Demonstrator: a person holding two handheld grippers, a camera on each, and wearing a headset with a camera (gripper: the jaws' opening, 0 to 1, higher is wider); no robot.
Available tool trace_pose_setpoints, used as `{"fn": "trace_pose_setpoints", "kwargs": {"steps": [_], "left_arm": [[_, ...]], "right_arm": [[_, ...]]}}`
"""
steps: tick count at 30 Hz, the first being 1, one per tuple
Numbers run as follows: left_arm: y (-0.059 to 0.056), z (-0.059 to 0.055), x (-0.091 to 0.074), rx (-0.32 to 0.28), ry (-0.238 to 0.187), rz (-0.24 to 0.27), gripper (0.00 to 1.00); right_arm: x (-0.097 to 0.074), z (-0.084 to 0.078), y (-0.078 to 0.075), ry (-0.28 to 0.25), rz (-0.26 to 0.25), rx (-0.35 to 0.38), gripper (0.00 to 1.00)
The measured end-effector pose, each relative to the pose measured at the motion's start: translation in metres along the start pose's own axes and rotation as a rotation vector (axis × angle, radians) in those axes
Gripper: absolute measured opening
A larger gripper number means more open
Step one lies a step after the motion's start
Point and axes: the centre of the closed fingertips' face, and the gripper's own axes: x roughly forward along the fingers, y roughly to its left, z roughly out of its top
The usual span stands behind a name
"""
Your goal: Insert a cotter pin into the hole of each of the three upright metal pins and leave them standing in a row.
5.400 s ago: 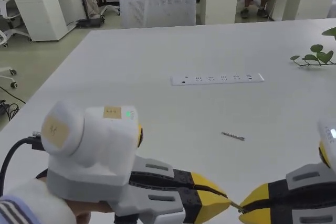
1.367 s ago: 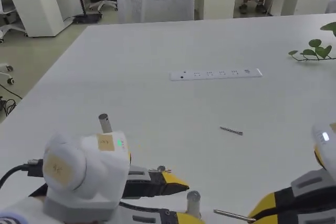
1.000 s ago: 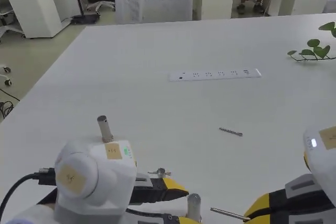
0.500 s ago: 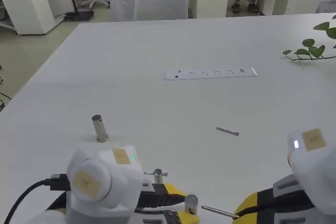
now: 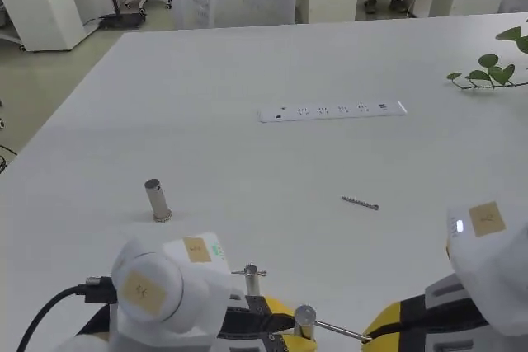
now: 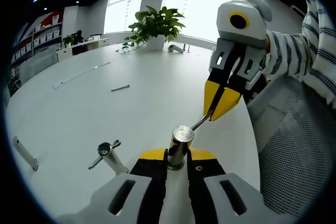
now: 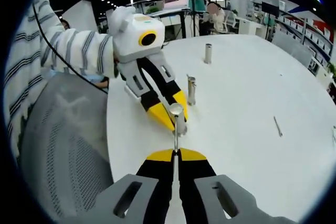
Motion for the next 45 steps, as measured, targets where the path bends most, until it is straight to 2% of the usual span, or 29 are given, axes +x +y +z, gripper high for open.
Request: {"fn": "trace_pose_setpoints", "kwargs": {"steps": [14, 20, 33, 45], "left_arm": [[0.0, -0.002, -0.002, -0.031, 0.011, 0.003, 0.13], [-0.002, -0.003, -0.005, -0.036, 0.015, 0.005, 0.13], [-0.005, -0.004, -0.007, -0.047, -0.001, 0.0, 0.12], [-0.006, -0.004, -0.006, -0.073, -0.023, 0.002, 0.12]], "right_arm": [[0.002, 0.002, -0.002, 0.002, -0.001, -0.011, 0.03], [0.001, 0.005, 0.001, 0.007, -0.002, -0.039, 0.03], [0.01, 0.009, 0.004, 0.002, 0.012, -0.054, 0.03], [0.017, 0.014, 0.003, -0.009, 0.026, -0.035, 0.03]]}}
